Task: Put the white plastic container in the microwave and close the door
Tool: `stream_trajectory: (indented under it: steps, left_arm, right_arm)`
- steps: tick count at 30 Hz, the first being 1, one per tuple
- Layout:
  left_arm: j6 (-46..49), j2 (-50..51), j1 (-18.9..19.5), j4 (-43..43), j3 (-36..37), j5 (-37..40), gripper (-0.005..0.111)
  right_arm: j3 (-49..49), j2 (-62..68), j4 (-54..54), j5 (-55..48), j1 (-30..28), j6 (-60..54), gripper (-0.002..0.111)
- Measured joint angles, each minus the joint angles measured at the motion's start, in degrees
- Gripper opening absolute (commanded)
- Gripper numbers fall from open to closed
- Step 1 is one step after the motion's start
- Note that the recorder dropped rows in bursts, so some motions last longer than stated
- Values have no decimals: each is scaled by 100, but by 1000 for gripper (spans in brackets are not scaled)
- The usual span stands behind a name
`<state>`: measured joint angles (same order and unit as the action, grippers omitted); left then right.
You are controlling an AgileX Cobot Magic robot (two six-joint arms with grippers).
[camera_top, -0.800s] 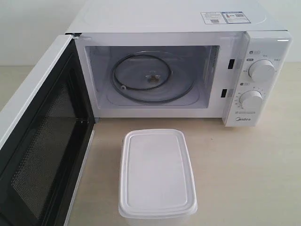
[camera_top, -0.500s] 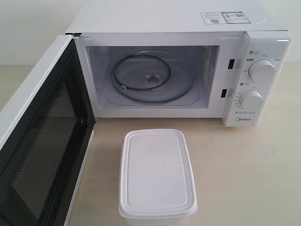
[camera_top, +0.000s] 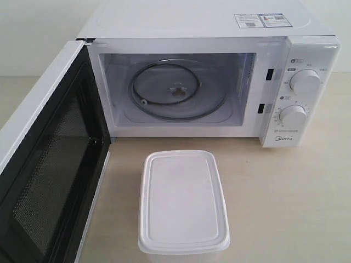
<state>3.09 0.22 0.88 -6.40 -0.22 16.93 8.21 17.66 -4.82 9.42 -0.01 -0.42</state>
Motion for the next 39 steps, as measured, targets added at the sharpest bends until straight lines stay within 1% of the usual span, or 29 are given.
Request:
stream_trajectory:
  steps: [5, 11, 14, 16, 18, 23, 28, 33, 39]
  left_arm:
    - [0, 0, 0, 0, 0, 0, 4]
    - [0, 0, 0, 0, 0, 0, 4]
    - [0, 0, 0, 0, 0, 0, 4]
    - [0, 0, 0, 0, 0, 0, 4]
    - [0, 0, 0, 0, 0, 0, 4]
    - [0, 0, 0, 0, 0, 0, 4]
    - [0, 0, 0, 0, 0, 0, 4]
    - [0, 0, 0, 0, 0, 0, 4]
    - [0, 0, 0, 0, 0, 0, 4]
  right_arm:
    - [16, 511, -13, 569, 0, 0, 0]
    - [16, 550, -36, 965, 0, 87, 0]
    - [16, 550, -45, 993, 0, 874, 0]
    - [16, 550, -45, 1002, 0, 1107, 0]
    - [16, 683, -45, 1128, 0, 1160, 0]
    - [16, 1503, 89, 1957, 0, 1308, 0]
    - [25, 1825, 102, 2084, 0, 1597, 0]
    - [25, 1890, 167, 2111, 0, 1526, 0]
    - [54, 1903, 741, 2287, 0, 1183, 0]
